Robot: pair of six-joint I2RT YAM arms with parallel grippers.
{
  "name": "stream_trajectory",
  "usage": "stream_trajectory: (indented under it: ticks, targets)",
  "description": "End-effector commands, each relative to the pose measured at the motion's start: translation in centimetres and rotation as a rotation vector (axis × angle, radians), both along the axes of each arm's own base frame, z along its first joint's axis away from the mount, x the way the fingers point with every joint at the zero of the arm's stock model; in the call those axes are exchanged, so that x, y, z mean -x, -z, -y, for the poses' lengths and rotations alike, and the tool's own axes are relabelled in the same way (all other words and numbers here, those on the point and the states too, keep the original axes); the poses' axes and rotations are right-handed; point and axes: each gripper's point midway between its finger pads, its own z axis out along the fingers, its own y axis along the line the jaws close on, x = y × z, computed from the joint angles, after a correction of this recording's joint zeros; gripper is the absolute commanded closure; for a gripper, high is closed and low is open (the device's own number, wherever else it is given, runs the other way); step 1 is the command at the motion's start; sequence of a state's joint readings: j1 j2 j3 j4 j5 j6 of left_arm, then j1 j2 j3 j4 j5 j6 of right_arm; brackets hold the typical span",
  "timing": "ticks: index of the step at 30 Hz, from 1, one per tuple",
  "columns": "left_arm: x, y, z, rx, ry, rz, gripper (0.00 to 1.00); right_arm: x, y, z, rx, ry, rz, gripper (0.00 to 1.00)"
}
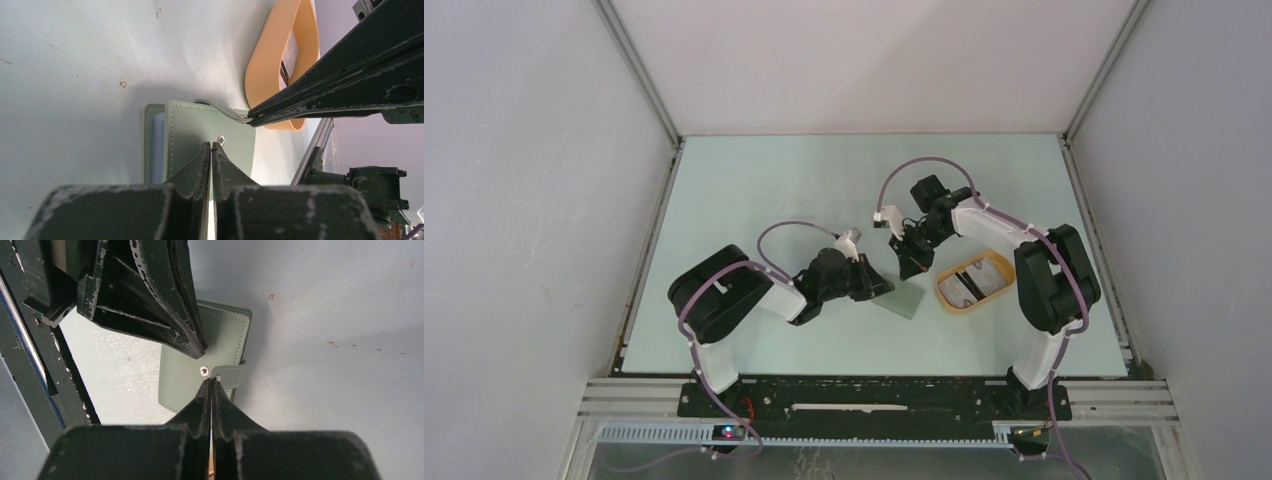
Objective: Put the credit cards into the card holder
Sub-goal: Close the card holder at the center of the board.
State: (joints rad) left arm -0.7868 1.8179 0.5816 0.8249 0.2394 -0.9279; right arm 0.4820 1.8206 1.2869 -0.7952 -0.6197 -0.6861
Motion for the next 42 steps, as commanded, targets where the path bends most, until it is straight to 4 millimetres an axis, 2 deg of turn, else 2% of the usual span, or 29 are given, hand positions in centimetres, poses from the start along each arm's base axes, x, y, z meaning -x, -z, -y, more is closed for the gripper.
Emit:
stream_trajectory:
  ticks: [1,5,13,42]
  targets:
    - [-0.4,0.7,-0.2,-0.012,-0.025,-0.007,0.93,0.8,-1.5,-0.4,-0.045,-0.018,-0.004,1.00]
    - [-0.4,0.6,-0.2,-0.011,-0.025,-0.008,0.93,1.9,0.0,-0.3,-0.005,-0.045,-0.024,1.00]
    - [-0.4,0.5,-0.2,-0.008,-0.023,-0.007,0.94,2.2,1.0,-0.2,0.035,-0.062,-0.029,1.00]
    - [-0.1,0.2,-0.3,-0.001,-0.017,-0.001,0.94,3.1,3.0,0.1,0.171,-0.137,0.070,1.00]
